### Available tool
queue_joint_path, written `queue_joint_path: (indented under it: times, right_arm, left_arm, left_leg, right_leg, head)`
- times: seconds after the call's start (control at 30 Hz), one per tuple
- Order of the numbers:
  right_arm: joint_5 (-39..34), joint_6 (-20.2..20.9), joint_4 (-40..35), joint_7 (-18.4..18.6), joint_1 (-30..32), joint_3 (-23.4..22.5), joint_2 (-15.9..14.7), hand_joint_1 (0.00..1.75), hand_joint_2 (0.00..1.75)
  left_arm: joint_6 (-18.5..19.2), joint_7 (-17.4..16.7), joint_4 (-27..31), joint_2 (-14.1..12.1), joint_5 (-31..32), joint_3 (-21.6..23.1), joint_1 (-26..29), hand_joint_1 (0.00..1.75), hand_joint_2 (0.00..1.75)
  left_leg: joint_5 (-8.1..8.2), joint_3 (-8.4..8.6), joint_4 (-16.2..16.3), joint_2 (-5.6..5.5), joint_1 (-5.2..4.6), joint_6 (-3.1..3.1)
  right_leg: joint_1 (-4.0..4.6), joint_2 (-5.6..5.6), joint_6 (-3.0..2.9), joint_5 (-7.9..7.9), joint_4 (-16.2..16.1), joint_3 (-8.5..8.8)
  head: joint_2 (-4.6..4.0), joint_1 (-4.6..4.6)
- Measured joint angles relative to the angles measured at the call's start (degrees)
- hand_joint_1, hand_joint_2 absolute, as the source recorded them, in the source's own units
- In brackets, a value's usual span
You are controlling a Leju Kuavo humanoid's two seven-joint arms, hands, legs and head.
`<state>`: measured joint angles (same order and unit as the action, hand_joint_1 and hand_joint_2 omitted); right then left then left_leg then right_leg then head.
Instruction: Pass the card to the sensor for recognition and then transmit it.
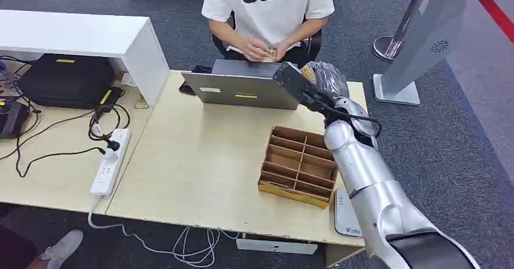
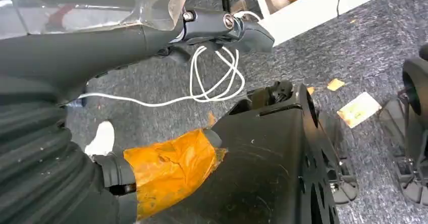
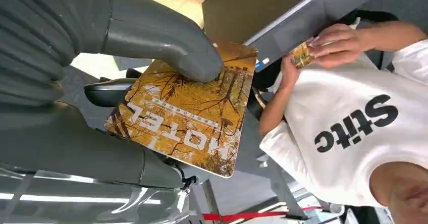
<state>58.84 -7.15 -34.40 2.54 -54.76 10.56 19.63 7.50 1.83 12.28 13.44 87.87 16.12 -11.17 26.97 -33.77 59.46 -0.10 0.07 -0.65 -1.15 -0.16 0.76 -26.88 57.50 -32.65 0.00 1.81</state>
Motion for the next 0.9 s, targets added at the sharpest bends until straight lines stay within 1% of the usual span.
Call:
queue_joint_path:
  times: [0.17, 0.53, 0.57, 0.6, 0.63, 0.73, 0.9]
  right_arm:
    - [0.4, 0.0, 0.0, -0.1, 0.0, -1.3, 0.1, 1.75, 1.75]
    - [-0.2, 0.1, 0.0, -0.4, 0.0, -1.4, 0.3, 1.75, 1.75]
    - [-0.2, 0.1, 0.0, -0.4, 0.0, -1.4, 0.3, 1.71, 1.75]
    - [-0.2, 0.0, 0.0, -0.4, 0.0, -1.4, 0.3, 0.30, 1.75]
    - [-0.7, 0.1, 0.0, -0.4, 0.0, -1.4, 0.3, 0.00, 1.75]
    - [-5.2, 1.4, 0.0, -2.2, 0.0, -1.4, 0.3, 0.00, 1.75]
    - [-14.8, 1.4, -2.4, -6.3, 1.5, 0.3, 0.6, 0.00, 1.75]
  left_arm:
    - [0.2, 0.7, -0.2, -0.1, 0.0, 2.0, -0.1, 0.00, 1.75]
    - [0.5, 1.2, -0.3, -0.3, 0.0, 4.5, -0.2, 0.00, 1.75]
    - [0.5, 1.2, -0.3, -0.3, 0.0, 4.6, -0.2, 0.00, 1.75]
    - [0.5, 1.2, -0.3, -0.3, 0.0, 4.8, -0.2, 0.00, 1.75]
    - [0.5, 1.2, -0.3, -0.3, 0.0, 4.9, -0.2, 0.00, 1.75]
    - [0.4, 1.3, -0.3, -0.4, 0.0, 5.1, -0.2, 0.00, 1.75]
    - [0.0, 0.8, -0.3, -0.4, -0.1, 5.1, -0.2, 0.00, 1.75]
  left_leg:
    - [0.00, 0.00, 0.0, 0.00, 0.01, 0.00]
    - [0.00, 0.00, 0.0, -0.01, 0.00, 0.00]
    - [0.00, 0.00, 0.0, -0.03, 0.00, 0.00]
    - [0.00, -0.01, 0.0, -0.04, 0.00, 0.00]
    - [0.00, -0.01, 0.0, -0.05, 0.00, 0.00]
    - [0.00, -0.02, 0.0, -0.03, 0.00, 0.00]
    - [0.01, -0.02, 0.0, -0.02, 0.00, 0.00]
  right_leg:
    - [0.01, 0.00, 0.00, 0.00, 0.0, 0.00]
    - [0.00, 0.00, 0.00, 0.00, 0.0, -0.01]
    - [0.00, -0.03, 0.00, 0.00, 0.0, -0.01]
    - [0.00, -0.04, 0.00, 0.00, 0.0, 0.00]
    - [0.00, -0.04, 0.00, 0.00, 0.0, 0.00]
    - [0.00, 0.01, 0.00, 0.00, 0.0, -0.01]
    - [0.01, 0.00, 0.00, -0.01, 0.0, -0.03]
  head:
    - [0.00, 0.00]
    - [0.00, -0.02]
    - [0.00, 0.00]
    - [0.00, 0.00]
    - [0.00, 0.00]
    - [0.00, 0.00]
    - [0.00, -0.02]
